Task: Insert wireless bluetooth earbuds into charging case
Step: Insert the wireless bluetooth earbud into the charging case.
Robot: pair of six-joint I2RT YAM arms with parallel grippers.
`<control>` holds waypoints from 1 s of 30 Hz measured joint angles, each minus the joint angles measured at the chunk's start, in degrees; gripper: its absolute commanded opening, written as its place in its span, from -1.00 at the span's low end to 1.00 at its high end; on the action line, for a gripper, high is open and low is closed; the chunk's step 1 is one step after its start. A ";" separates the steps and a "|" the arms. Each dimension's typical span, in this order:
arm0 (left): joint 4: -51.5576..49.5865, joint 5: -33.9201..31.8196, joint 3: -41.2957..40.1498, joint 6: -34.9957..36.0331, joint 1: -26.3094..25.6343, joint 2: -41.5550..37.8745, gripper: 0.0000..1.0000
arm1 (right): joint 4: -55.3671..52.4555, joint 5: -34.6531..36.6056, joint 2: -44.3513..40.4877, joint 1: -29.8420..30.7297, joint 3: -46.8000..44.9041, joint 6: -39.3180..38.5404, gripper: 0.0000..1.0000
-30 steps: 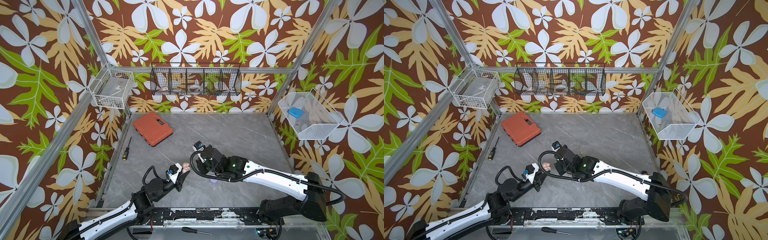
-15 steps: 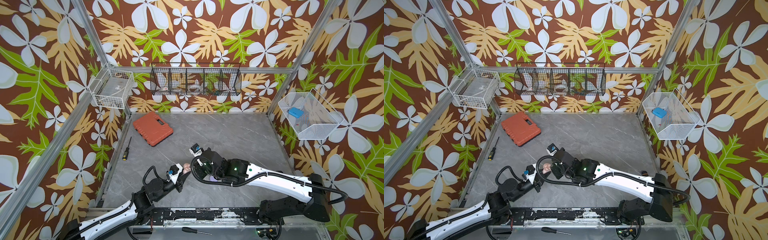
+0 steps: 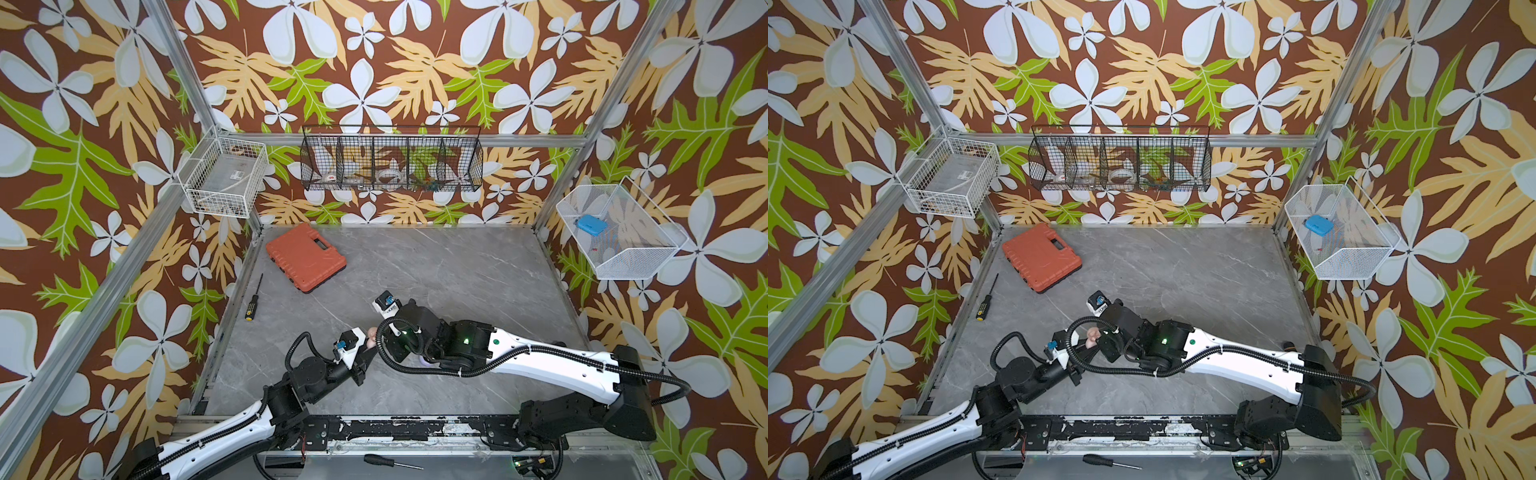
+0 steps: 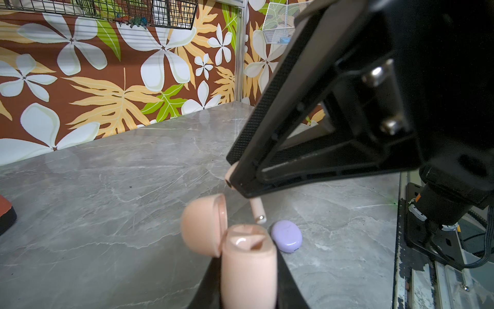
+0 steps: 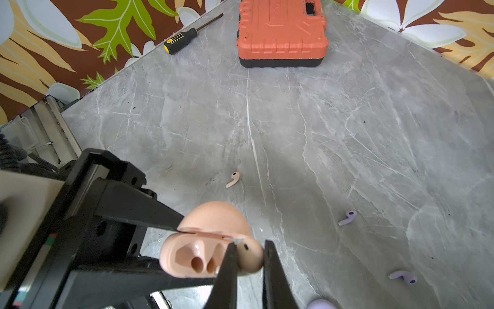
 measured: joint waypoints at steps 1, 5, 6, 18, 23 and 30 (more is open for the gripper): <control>0.00 0.07 0.00 0.00 0.00 -0.04 -1.00 | 0.00 0.11 0.13 0.15 0.11 0.00 -0.75; 0.00 0.11 0.00 -0.02 -0.02 -0.15 -1.00 | 0.04 0.37 0.59 0.61 0.24 -0.09 -0.75; -0.02 0.13 0.00 -0.04 -0.02 -0.13 -1.00 | 0.04 0.37 0.74 0.68 0.24 -0.11 -0.75; -0.04 0.33 -0.04 -0.24 -0.07 -0.46 -1.00 | 0.28 1.90 1.03 2.12 -0.02 -0.42 -0.75; -0.13 0.31 -0.13 -0.24 -0.11 -0.74 -1.00 | 0.85 2.62 0.70 2.89 -0.52 -1.25 -0.74; -0.07 0.09 -0.15 -0.24 -0.11 -0.96 -1.00 | 1.81 2.75 0.07 3.19 -1.22 -1.46 -0.71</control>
